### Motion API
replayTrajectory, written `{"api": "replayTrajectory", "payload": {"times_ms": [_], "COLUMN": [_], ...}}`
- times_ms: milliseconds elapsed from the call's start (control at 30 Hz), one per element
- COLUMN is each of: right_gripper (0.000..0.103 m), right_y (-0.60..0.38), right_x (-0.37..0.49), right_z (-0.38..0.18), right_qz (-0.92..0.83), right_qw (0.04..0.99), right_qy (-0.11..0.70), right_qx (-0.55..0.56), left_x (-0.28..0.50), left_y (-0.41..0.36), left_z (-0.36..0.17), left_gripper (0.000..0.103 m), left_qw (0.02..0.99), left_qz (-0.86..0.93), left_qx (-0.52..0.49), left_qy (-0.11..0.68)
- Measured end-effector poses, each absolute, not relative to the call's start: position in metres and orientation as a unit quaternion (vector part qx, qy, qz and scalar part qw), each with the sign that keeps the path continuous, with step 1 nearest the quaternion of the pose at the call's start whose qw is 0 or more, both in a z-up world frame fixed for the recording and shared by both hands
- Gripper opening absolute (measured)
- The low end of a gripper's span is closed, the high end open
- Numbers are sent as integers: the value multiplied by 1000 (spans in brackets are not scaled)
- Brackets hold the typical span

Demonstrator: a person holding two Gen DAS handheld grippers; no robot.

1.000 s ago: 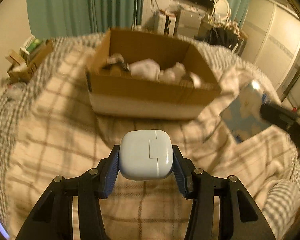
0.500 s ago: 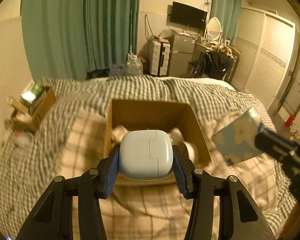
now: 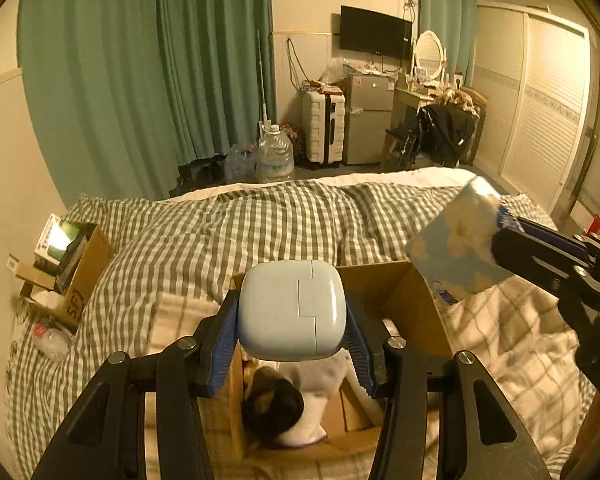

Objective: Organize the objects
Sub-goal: 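Carry the tissue pack and earbud case over the box with both tools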

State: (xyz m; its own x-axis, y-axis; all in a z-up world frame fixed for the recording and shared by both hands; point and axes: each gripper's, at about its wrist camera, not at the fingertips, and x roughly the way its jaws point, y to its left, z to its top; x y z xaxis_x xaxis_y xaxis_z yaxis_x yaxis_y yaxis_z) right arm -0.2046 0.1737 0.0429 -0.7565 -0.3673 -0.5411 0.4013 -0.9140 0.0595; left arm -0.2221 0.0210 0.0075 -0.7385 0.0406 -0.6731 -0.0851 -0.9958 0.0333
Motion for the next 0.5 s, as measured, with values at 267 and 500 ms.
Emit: {"api": "replayTrajectory", "payload": {"times_ms": [267,500], "right_gripper": [18,18], "right_y": [174,178], "right_x": [-250,-271], "right_z": [-13,-46], "right_qz": [-922,-913], "right_qw": [210,209], "right_qy": [13,6], "right_qx": [325,350], "left_x": [-252,-260], "left_y": [26,28], "left_z": [-52,-82], "left_gripper": [51,51], "left_qw": [34,33], "left_qz": [915,905], "left_qx": [-401,-423], "left_qy": [38,39]}}
